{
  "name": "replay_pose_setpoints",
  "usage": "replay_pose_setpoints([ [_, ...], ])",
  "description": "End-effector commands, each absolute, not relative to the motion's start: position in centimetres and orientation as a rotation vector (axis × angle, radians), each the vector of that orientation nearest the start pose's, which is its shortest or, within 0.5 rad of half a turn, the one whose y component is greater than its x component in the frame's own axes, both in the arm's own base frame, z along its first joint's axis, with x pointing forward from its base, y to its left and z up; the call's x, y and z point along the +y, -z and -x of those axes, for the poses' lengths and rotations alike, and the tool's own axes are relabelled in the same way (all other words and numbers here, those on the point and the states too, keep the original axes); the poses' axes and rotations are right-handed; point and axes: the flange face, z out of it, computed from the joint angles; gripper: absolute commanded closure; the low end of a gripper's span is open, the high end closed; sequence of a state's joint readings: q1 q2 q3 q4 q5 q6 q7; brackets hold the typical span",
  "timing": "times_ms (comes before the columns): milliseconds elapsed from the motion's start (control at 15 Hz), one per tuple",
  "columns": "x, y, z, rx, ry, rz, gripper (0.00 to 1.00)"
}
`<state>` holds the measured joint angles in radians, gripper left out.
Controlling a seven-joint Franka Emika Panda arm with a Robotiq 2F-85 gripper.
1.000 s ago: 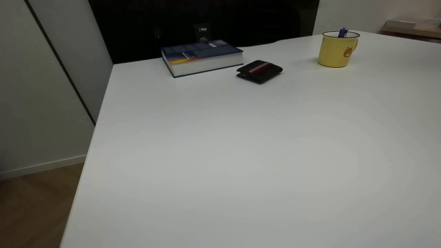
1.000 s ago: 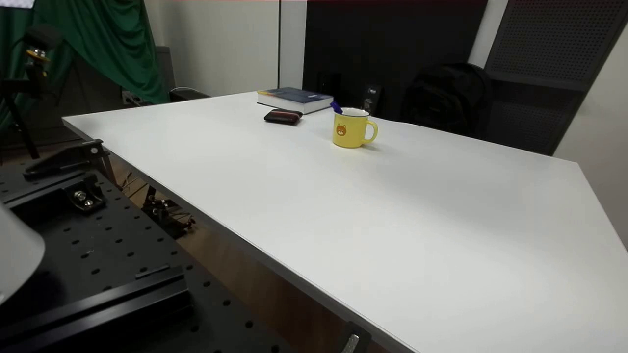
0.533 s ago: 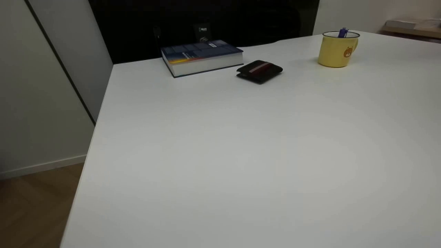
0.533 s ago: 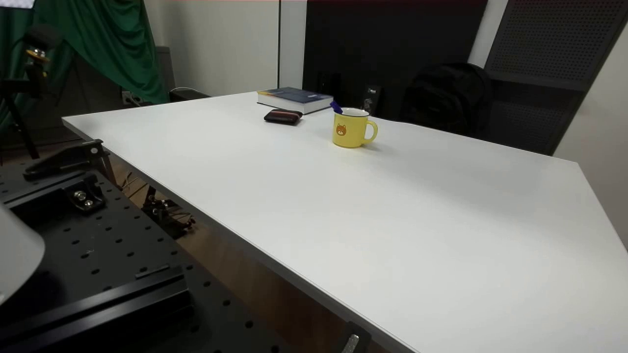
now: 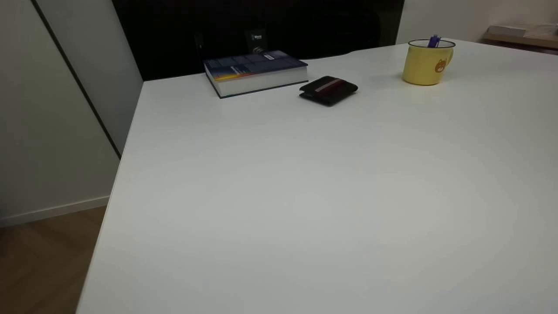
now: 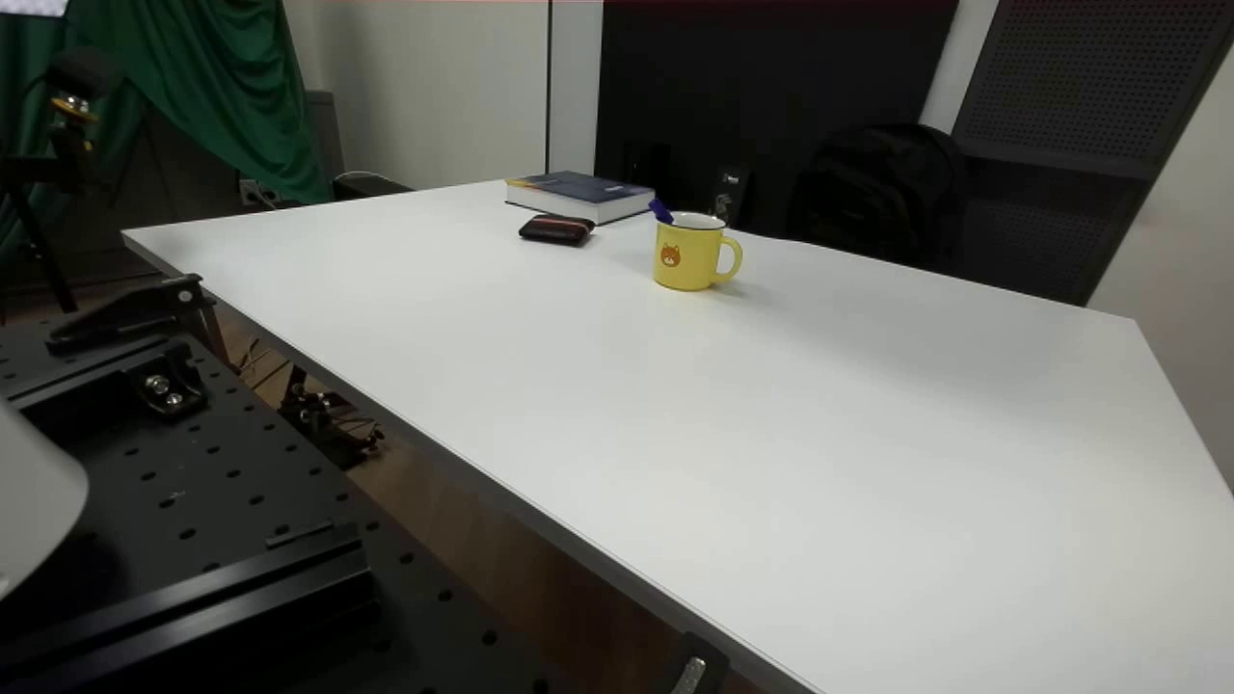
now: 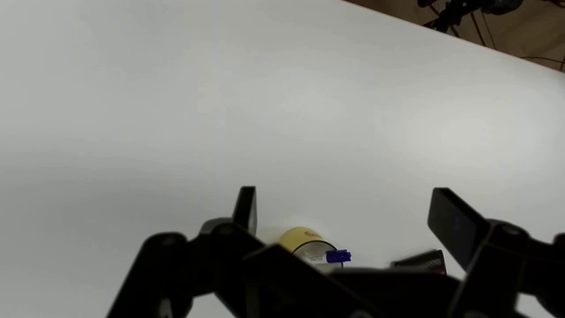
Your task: Remove the blue marker from the mug, place the marker back in the mug, take the marker out of the mug
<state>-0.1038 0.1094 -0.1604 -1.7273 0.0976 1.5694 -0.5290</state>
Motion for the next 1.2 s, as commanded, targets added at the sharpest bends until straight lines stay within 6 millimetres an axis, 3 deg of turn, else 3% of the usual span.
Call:
replay_pose_setpoints([
  [0, -13.3, -49.2, -55.1, -0.373, -0.321, 2.925, 0.00],
  [600, -13.5, -49.2, -55.1, -0.369, -0.325, 2.923, 0.00],
  [733, -12.2, -47.3, -55.9, -0.427, -0.375, 2.902, 0.00],
  [1133, -5.9, -39.1, -57.9, -0.595, -0.509, 2.830, 0.00],
])
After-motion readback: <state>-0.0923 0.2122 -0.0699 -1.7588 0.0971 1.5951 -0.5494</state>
